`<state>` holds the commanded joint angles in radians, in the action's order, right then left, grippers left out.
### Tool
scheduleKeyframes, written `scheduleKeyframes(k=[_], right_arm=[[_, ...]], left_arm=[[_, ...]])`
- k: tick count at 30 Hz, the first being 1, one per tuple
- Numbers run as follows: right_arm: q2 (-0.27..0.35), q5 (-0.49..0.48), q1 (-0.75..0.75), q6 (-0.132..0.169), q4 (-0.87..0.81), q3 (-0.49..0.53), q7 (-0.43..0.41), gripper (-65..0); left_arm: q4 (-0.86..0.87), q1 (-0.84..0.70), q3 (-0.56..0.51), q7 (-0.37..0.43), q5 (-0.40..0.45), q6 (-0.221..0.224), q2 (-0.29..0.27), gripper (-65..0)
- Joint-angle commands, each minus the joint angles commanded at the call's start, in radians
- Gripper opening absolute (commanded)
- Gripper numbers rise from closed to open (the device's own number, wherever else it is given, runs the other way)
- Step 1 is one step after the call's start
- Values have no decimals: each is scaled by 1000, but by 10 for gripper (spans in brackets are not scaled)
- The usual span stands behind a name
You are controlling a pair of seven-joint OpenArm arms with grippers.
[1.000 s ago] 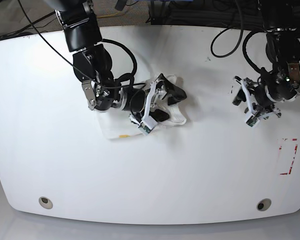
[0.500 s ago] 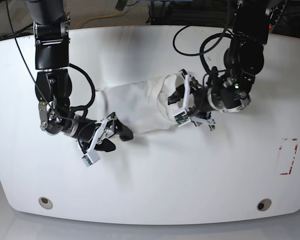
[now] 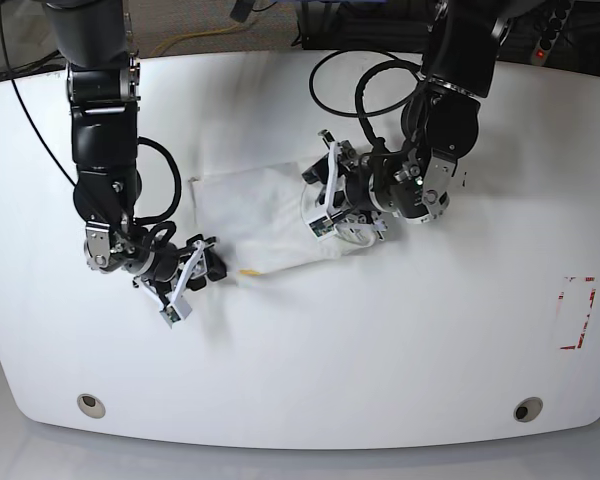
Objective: Fold the T-shirt properly
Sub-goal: 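Regrasp the folded bundle with both grippers and press it together, then lift the folded shirt bundle with both grippers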
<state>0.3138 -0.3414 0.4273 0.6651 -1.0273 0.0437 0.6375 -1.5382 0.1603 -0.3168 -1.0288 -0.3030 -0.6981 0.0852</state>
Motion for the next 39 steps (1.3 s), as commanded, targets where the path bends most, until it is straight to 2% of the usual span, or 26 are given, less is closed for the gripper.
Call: scheduleKeyframes(k=[6, 11, 16, 19, 23, 25, 26, 27, 29, 33, 35, 39], right_arm=[[-12, 17, -140, -3, -186, 5, 14, -404], [-26, 15, -267, -6, -420, 8, 124, -404], [-114, 20, -370, -6, -620, 8, 230, -404], [-178, 18, -397, -6, -651, 18, 258, -404], [-253, 20, -404, -9, -631, 120, 258, -404], [-292, 20, -399, -29, -611, 181, 258, -404], [-305, 20, -397, -49, -598, 209, 258, -404], [-316, 18, -393, -68, -589, 233, 258, -404], [-339, 17, -379, -78, -582, 259, 258, -404], [-344, 8, -374, -83, -586, 249, 258, -404], [-341, 8, -373, -81, -608, 209, 258, -404], [-307, 8, -376, -64, -631, 124, 258, -404]], left_arm=[[-37, 43, 14, 0, 0, 0, 72, -381], [-66, 94, 71, -2, 0, 0, 118, -379], [-137, 107, 141, -6, 2, 0, 133, -378], [-173, 101, 155, -6, 9, 0, 130, -376], [-193, 81, 158, -6, 9, 0, 127, -376], [-195, 61, 158, -6, 9, 0, 126, -376], [-195, 57, 158, -6, 9, 16, 112, -376], [-196, 54, 163, -6, 9, 53, 100, -376], [-206, 37, 164, -6, 9, 102, 97, -376], [-236, -2, 164, -2, 9, 173, 94, -375], [-242, -21, 164, -2, 9, 214, 92, -372], [-244, -58, 169, 0, 8, 298, 54, -275]])
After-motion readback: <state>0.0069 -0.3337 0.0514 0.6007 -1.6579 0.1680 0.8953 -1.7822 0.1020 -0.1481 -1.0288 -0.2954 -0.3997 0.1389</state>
